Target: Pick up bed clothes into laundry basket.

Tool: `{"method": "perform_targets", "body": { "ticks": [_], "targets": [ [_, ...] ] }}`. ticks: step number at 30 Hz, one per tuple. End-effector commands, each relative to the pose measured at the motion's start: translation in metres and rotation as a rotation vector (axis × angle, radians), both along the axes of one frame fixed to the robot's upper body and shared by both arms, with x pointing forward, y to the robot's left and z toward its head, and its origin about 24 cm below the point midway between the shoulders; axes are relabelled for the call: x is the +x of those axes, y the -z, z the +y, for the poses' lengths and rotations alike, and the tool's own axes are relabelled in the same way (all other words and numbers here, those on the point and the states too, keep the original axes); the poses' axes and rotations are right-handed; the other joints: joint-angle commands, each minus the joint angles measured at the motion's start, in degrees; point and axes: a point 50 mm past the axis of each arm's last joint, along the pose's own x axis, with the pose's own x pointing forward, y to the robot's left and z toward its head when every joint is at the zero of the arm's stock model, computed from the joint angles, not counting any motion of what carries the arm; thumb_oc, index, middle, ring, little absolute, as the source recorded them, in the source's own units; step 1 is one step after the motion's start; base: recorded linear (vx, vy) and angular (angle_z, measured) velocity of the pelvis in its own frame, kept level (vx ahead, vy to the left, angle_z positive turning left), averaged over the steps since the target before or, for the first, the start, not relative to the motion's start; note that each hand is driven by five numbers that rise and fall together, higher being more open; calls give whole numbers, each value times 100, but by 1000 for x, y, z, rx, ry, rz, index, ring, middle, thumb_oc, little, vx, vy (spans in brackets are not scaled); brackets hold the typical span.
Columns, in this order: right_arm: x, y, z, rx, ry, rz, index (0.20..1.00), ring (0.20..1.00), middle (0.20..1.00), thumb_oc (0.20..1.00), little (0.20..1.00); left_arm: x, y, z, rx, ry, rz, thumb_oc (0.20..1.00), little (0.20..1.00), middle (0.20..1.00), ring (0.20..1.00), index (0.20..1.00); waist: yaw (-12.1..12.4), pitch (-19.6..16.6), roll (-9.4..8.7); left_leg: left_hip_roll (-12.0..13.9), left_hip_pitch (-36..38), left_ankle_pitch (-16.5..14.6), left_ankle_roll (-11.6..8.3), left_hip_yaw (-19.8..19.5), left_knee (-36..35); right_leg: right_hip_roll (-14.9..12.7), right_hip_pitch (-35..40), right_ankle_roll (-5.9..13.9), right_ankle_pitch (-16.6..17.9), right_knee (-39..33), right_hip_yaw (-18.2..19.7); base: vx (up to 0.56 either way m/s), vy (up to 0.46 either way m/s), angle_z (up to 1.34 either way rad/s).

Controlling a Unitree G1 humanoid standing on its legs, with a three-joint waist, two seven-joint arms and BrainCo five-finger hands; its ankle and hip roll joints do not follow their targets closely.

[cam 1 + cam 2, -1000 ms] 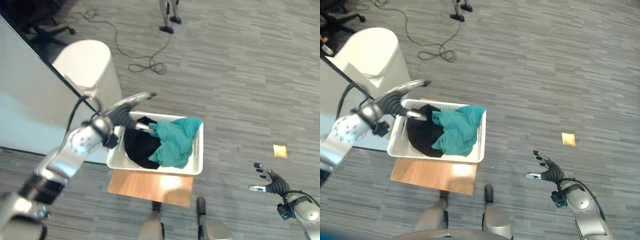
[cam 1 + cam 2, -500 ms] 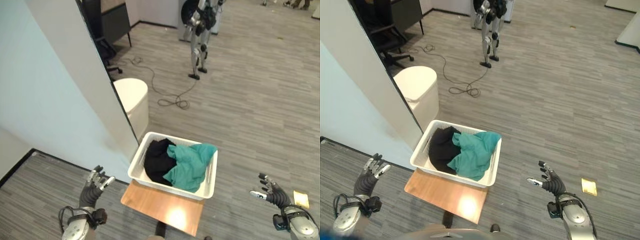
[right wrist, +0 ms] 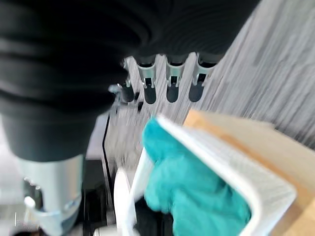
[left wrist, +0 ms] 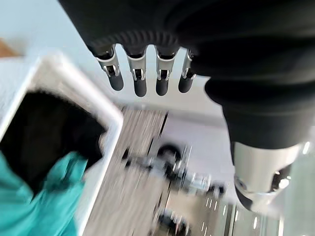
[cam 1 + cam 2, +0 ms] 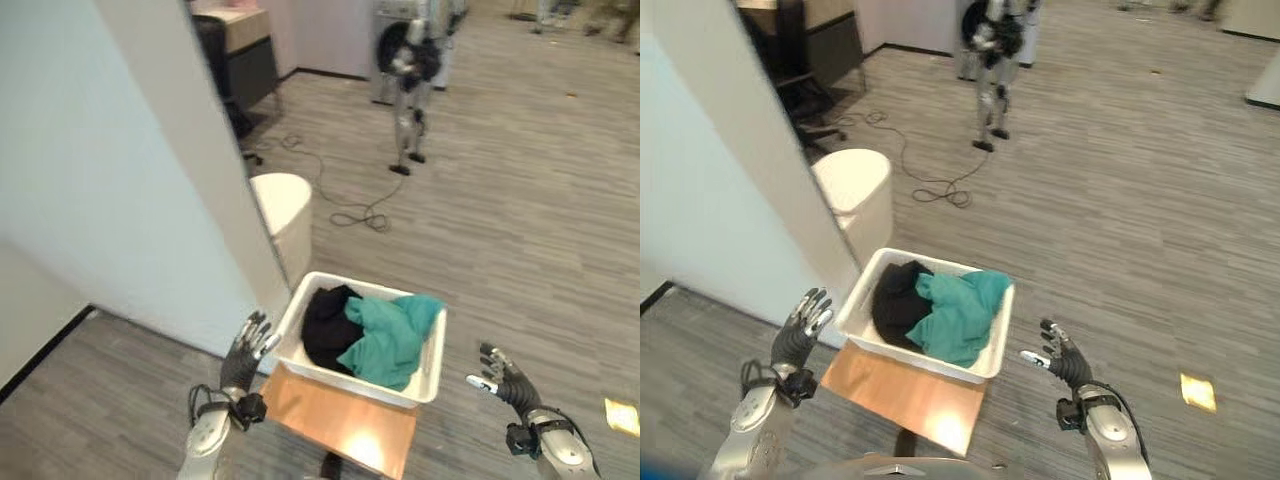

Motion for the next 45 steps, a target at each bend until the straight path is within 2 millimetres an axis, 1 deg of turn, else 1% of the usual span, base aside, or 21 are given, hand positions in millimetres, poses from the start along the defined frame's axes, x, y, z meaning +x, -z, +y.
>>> {"method": "perform_targets", "body": {
  "ticks": [1,2,4,7,9,12,15,16,17,20,21,22,27,31,32,33,35,37,39,41,45],
  "targets": [
    [35,-35,4,25,-20,-227,1000,1000,1000,1000,1000,-1,-30,41,99,-98,-127,1000,1000,1000,1000,1000,201,70,-671,-365,12,-208,259,787,254,30,-184,16,762,-549,336,-83,-73,252],
    [31,-34,-1,8,-12,-217,1000,1000,1000,1000,1000,-4,-28,41,80,-105,-122,1000,1000,1000,1000,1000,247,68,-702,-518,-130,-29,232,348,235,364,-18,-175,574,-428,545,-72,-61,95],
    [31,-35,-5,-5,0,-214,1000,1000,1000,1000,1000,-10,-23,44,77,-134,-100,1000,1000,1000,1000,1000,422,97,-760,-663,-241,296,133,22,91,372,139,-396,348,-759,303,-236,-139,170],
    [30,-37,-16,-44,18,-212,1000,1000,1000,1000,1000,-21,-10,44,28,-164,-55,1000,1000,1000,1000,1000,458,145,-719,-704,-610,826,-122,-122,-185,408,281,-498,486,-1458,76,-324,-124,184],
    [29,-39,-20,-58,23,-214,1000,1000,1000,1000,1000,-24,-9,45,18,-179,-51,1000,1000,1000,1000,1000,434,240,-665,-697,-752,850,-183,-81,-128,441,155,-504,562,-1382,-15,-269,-22,126],
    [32,-46,-28,-94,16,-220,1000,1000,1000,1000,1000,-30,-6,48,10,-192,-32,1000,1000,1000,1000,1000,268,431,-907,-388,-729,-2,28,1036,879,49,-150,-378,739,-1235,-308,-364,45,67],
    [24,-43,-32,-82,39,-203,1000,1000,1000,1000,1000,-30,-5,45,24,-155,-24,1000,1000,1000,1000,1000,-19,359,-992,309,-176,-274,129,2185,1253,-270,-284,-353,930,-1381,-966,-289,16,113],
    [18,-41,-34,-70,70,-200,1000,1000,1000,1000,1000,-27,-7,42,28,-134,-30,1000,1000,1000,1000,1000,-278,258,-957,876,308,-330,28,3080,1190,-453,-315,-312,974,-1467,-1468,-206,36,169],
    [18,-41,-34,-70,70,-200,1000,1000,1000,1000,1000,-27,-7,42,28,-134,-30,1000,1000,1000,1000,1000,-280,255,-958,875,307,-327,28,3078,1187,-453,-316,-312,977,-1470,-1470,-213,74,159],
    [6,-33,-42,-49,177,-190,1000,1000,1000,1000,1000,-7,-14,29,23,-47,-65,1000,1000,1000,1000,1000,-802,-34,-687,1403,1026,-523,-376,5161,759,-715,-230,-182,897,-1583,-2734,-95,125,162],
    [5,-33,-42,-51,179,-190,1000,1000,1000,1000,1000,-7,-14,28,22,-45,-65,1000,1000,1000,1000,1000,-827,-27,-676,1409,1026,-529,-384,5126,762,-711,-206,-180,886,-1588,-2770,-44,157,235],
    [3,-31,-46,-54,221,-190,1000,1000,1000,1000,1000,0,-15,19,8,-9,-75,1000,1000,1000,1000,1000,-858,-105,-592,1469,1003,-600,-445,5397,698,-844,-151,-172,863,-1539,-3230,-43,71,222],
    [21,-36,-39,-59,184,-224,1000,1000,1000,1000,1000,5,-23,13,4,12,-104,1000,1000,1000,1000,1000,-739,17,-519,893,1055,-871,-51,4650,-78,-1366,-520,122,1107,-725,-3432,-64,247,144],
    [29,-38,-21,-12,92,-241,1000,1000,1000,1000,1000,-5,-19,25,52,-21,-80,1000,1000,1000,1000,1000,-629,264,-555,396,1166,-823,426,4128,-259,-1805,-1007,392,2025,547,-2676,-117,247,46],
    [29,-37,-14,-23,30,-235,1000,1000,1000,1000,1000,-9,-18,30,65,-41,-74,1000,1000,1000,1000,1000,-651,348,-490,307,1140,-782,493,3634,-251,-1489,-1256,399,2103,904,-1603,-97,100,94],
    [29,-37,-13,-23,29,-235,1000,1000,1000,1000,1000,-9,-18,30,65,-42,-74,1000,1000,1000,1000,1000,-644,333,-486,314,1113,-764,492,3644,-249,-1479,-1280,391,2131,886,-1599,-40,5,124],
    [24,-29,-9,-62,-50,-179,1000,1000,1000,1000,1000,-10,-18,30,89,-26,-82,1000,1000,1000,1000,1000,-682,220,-397,184,1041,-675,450,2821,-227,-921,-1114,295,1776,335,-426,156,-31,152],
    [23,-29,-5,-40,-76,-176,1000,1000,1000,1000,1000,-9,-22,31,110,-20,-99,1000,1000,1000,1000,1000,-676,227,-360,154,1054,-657,456,2558,-239,-763,-1143,256,1587,103,-171,155,-20,185],
    [26,-33,6,19,-142,-204,1000,1000,1000,1000,1000,-5,-27,32,132,-27,-128,1000,1000,1000,1000,1000,-511,162,-439,-49,908,-604,432,1672,-205,-326,-1178,249,1393,-909,479,196,-90,156],
    [26,-31,8,21,-151,-200,1000,1000,1000,1000,1000,-4,-26,32,145,-27,-125,1000,1000,1000,1000,1000,-498,162,-490,-113,894,-622,431,1459,-205,-313,-1063,205,1391,-1097,473,109,-94,182],
    [28,-40,20,120,-192,-244,1000,1000,1000,1000,1000,-16,-21,35,89,-111,-111,1000,1000,1000,1000,1000,-6,21,-617,-21,730,-471,201,993,-268,-509,-509,81,1277,-1596,-250,79,-227,157]
  ]
}}
